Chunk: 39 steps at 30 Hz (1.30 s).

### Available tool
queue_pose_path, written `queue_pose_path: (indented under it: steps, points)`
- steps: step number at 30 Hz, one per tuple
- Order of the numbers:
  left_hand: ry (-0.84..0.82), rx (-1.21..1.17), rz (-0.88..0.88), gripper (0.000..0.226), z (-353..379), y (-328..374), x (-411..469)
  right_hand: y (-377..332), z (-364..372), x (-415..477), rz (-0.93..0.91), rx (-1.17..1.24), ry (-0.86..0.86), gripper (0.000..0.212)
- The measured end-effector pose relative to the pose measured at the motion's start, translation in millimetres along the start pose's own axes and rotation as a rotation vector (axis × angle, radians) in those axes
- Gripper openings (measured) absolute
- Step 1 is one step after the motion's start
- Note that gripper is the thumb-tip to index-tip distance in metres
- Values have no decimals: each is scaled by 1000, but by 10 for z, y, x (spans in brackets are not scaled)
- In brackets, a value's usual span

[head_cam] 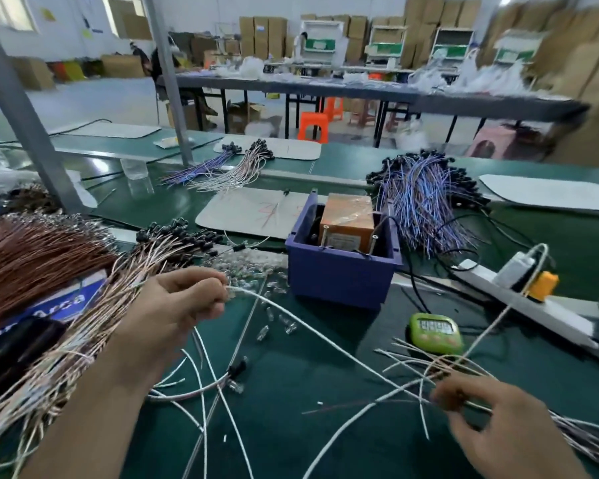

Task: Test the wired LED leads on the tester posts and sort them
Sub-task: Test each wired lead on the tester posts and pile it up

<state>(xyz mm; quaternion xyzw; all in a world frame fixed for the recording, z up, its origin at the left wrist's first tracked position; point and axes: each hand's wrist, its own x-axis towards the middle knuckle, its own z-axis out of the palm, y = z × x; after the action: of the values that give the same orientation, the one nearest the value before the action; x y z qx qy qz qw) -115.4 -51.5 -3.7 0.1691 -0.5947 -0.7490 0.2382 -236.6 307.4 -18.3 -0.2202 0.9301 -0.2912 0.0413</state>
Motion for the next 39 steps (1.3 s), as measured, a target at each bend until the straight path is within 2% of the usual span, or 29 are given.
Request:
queue_pose_path:
  steps: [2,8,10,11,13,15,17,19,22,26,29,31,34,39]
  points:
    - [-41,-204,-61,8,112,-128,24,-34,-43,34,-46,7,-83,52]
    - [-155,-199,-143,16,333,-362,-7,-428,350,240,-245,153,-134,50]
    - [-200,-259,-162,8,355,-424,-57,-583,539,313,-284,193,-171,54]
    - [-231,-296,-168,14,356,-449,-79,-651,624,352,-299,213,-189,50]
    - [-263,-339,-189,43,358,-481,-130,-752,767,406,-311,293,-222,36]
    - [-244,-316,-196,51,381,-503,-153,-808,850,421,-321,401,-191,21]
    - [-234,-209,-192,50,438,-532,-163,-806,869,411,-338,495,-144,17]
    - [-218,4,-153,36,521,-582,-182,-761,854,405,-358,554,-115,17]
    - [-167,241,-66,18,639,-643,-218,-662,820,408,-400,538,-57,3]
    - [-33,462,53,17,659,-671,-227,-546,794,400,-370,557,-3,8]
    - [54,541,103,21,634,-673,-219,-513,780,426,-322,572,45,8]
    - [88,577,146,24,650,-685,-236,-507,790,422,-326,495,51,10]
    - [81,680,255,29,681,-694,-300,-517,841,376,-358,346,46,10]
    - [65,640,347,18,725,-676,-372,-537,899,355,-382,390,-52,12]
